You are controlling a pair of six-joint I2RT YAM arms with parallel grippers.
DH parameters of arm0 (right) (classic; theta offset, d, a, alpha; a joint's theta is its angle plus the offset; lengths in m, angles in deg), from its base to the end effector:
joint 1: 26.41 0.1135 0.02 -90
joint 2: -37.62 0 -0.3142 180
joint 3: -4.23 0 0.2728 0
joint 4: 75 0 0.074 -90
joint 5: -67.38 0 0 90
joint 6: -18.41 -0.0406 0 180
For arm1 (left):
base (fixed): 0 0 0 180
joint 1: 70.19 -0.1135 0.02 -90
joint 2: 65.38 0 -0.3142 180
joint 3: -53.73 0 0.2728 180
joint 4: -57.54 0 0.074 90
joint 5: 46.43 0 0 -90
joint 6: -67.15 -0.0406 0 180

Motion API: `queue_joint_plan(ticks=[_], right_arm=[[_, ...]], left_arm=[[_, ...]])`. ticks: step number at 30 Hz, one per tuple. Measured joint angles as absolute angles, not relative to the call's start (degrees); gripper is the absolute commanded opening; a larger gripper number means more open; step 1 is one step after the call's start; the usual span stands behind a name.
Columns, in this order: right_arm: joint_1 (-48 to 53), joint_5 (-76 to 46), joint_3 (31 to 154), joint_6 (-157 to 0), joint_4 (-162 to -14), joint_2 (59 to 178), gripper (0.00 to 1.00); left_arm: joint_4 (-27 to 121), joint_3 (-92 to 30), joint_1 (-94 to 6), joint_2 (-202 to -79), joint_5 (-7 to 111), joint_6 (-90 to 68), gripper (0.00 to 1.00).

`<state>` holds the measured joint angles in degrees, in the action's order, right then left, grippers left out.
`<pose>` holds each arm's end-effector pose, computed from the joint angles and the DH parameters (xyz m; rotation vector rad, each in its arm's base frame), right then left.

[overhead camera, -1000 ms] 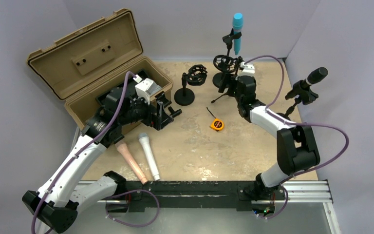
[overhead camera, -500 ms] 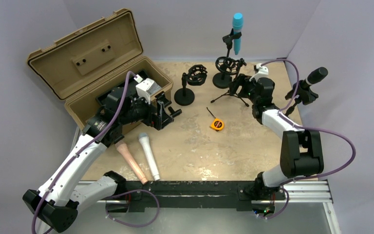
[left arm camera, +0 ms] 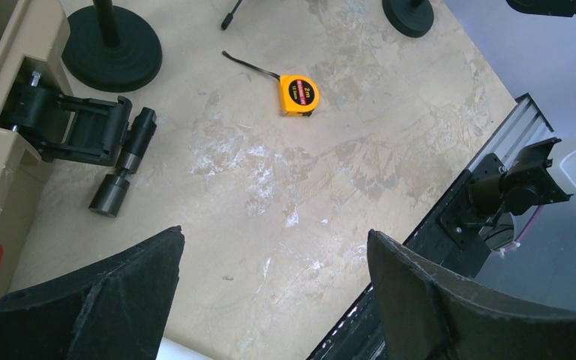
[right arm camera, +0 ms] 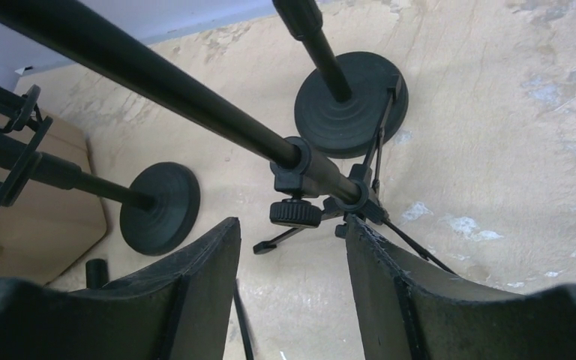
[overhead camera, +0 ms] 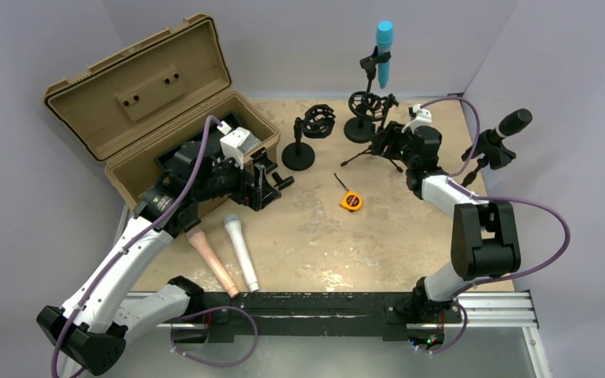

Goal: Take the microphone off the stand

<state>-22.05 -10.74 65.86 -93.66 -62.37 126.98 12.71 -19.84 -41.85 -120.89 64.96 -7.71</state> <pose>0.3661 0.0363 0.2711 0.1394 1.8541 0.5123 0.1701 -0.1086 0.4067 0.4833 2.0556 -0.8462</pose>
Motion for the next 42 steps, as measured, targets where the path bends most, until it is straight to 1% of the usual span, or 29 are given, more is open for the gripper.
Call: queue_joint_plan(ticks=[2, 7, 12, 14, 17, 20, 22, 25, 26, 28, 29, 32, 37, 40, 42], right_arm=[[-22.05, -11.64, 65.86, -93.68, -62.06, 126.98, 0.47], [-21.98, -14.33, 65.73, -93.44, -60.79, 126.72, 0.41], [-21.5, -16.51, 65.38, -92.87, -59.81, 126.04, 0.32], [-20.98, -17.41, 65.38, -92.56, -59.75, 126.04, 0.32], [-20.06, -18.78, 65.38, -91.86, -59.81, 126.04, 0.36], [-19.18, -20.18, 65.38, -91.16, -59.85, 126.04, 0.35], [-18.81, -20.69, 65.38, -90.77, -59.88, 126.04, 0.31], [-18.0, -22.24, 65.38, -90.03, -59.96, 126.08, 0.18], [-17.61, -23.22, 65.4, -89.85, -60.09, 126.13, 0.11], [-16.47, -25.54, 65.51, -89.09, -60.2, 126.19, 0.01], [-15.69, -27.2, 65.64, -88.69, -60.27, 126.26, 0.0], [-12.12, -34.0, 66.56, -88.0, -60.93, 126.87, 0.0], [-4.98, -48.97, 68.92, -86.51, -62.37, 128.9, 0.0], [-2.25, -55.37, 70.26, -85.57, -62.67, 130.3, 0.0], [-1.61, -57.27, 70.82, -85.22, -62.8, 130.94, 0.04]], left_arm=[[12.6, -19.84, -41.85, -120.89, 64.96, -7.71, 0.89], [12.58, -19.84, -41.85, -120.89, 64.96, -7.71, 0.89], [12.58, -19.84, -41.59, -120.89, 64.96, -7.71, 0.89], [12.58, -19.84, -41.54, -120.89, 64.96, -7.71, 0.89], [12.58, -19.84, -41.54, -120.91, 64.96, -7.71, 0.89], [12.58, -19.84, -41.54, -121.08, 64.96, -7.71, 0.89], [12.58, -19.84, -41.54, -121.26, 64.94, -7.71, 0.89], [12.58, -19.84, -41.52, -121.41, 64.94, -7.71, 0.89], [12.58, -19.84, -41.52, -121.41, 64.94, -7.71, 0.89], [12.58, -19.84, -41.5, -121.41, 64.94, -7.71, 0.89], [12.58, -19.84, -41.48, -121.41, 64.94, -7.71, 0.89], [12.58, -19.84, -41.28, -121.41, 64.92, -7.71, 0.89], [12.58, -19.84, -41.15, -121.41, 64.89, -7.71, 0.89], [12.58, -19.84, -41.15, -121.41, 64.85, -7.73, 0.89], [12.56, -19.84, -41.15, -121.41, 64.83, -7.73, 0.89]])
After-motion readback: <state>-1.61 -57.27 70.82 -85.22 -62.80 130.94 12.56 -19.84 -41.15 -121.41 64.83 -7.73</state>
